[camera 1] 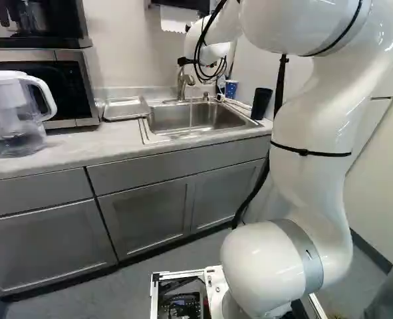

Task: Rinse the cup and place it in the tray

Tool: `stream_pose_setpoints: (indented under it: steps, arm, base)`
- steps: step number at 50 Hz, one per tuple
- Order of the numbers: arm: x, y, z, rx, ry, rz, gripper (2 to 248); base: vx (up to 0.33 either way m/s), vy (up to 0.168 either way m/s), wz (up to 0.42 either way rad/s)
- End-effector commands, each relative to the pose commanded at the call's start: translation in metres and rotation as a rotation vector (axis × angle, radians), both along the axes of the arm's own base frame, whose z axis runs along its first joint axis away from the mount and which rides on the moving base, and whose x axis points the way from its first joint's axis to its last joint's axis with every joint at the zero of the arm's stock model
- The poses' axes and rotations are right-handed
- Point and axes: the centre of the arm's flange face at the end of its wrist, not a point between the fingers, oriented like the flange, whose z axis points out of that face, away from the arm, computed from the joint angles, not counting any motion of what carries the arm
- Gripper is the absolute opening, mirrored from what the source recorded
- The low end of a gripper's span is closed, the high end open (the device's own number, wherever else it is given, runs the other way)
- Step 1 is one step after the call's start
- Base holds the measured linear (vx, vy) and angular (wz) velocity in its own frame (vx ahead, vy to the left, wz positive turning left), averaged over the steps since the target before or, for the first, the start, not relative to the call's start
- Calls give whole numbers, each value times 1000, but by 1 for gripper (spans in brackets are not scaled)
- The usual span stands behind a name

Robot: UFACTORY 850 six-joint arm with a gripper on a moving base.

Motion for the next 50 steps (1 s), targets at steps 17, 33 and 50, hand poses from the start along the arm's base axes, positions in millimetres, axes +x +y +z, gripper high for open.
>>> stream_pose_setpoints:
  steps: [17, 33, 50]
  arm:
    - [-35, 2, 2, -2, 17, 9, 247]
    - [-68, 1, 0, -6, 63, 13, 247]
    - [-105, -3, -5, -13, 129, 12, 247]
  base:
    - [0, 0, 0]
    - [0, 0, 0]
    - [0, 0, 0]
